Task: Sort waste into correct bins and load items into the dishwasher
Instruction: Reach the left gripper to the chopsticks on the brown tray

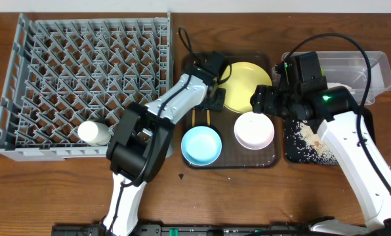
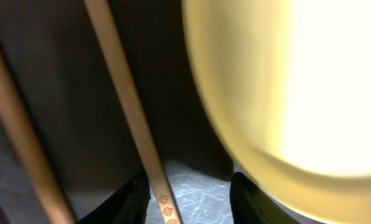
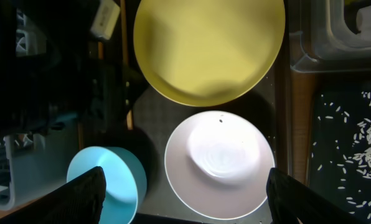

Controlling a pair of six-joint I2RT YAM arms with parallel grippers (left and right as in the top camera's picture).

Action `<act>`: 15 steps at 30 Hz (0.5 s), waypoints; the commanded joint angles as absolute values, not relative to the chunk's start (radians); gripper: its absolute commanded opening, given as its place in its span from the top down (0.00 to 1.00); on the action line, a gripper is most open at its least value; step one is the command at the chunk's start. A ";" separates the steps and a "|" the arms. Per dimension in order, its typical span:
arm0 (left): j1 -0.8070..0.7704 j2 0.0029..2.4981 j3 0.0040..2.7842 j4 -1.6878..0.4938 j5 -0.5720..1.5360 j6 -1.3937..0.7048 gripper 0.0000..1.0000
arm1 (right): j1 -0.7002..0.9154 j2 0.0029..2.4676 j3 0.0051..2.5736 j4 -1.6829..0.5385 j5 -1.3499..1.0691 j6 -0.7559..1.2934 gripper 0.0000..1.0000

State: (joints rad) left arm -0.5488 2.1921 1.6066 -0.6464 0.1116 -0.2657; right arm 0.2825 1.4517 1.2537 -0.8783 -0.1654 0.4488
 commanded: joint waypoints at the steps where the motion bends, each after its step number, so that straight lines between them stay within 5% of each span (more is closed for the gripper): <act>1: -0.571 2.269 1.608 -0.664 0.054 -0.298 0.59 | 0.276 1.449 1.260 -0.887 -0.173 0.460 0.20; 15: -0.561 2.269 1.615 -0.706 0.040 -0.380 0.81 | 0.276 1.449 1.260 -0.913 -0.173 0.459 0.19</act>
State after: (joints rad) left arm -0.5694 2.2166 1.6382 -0.6743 0.0372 -0.3634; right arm 0.2825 1.4517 1.2537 -0.9112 -0.1654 0.4488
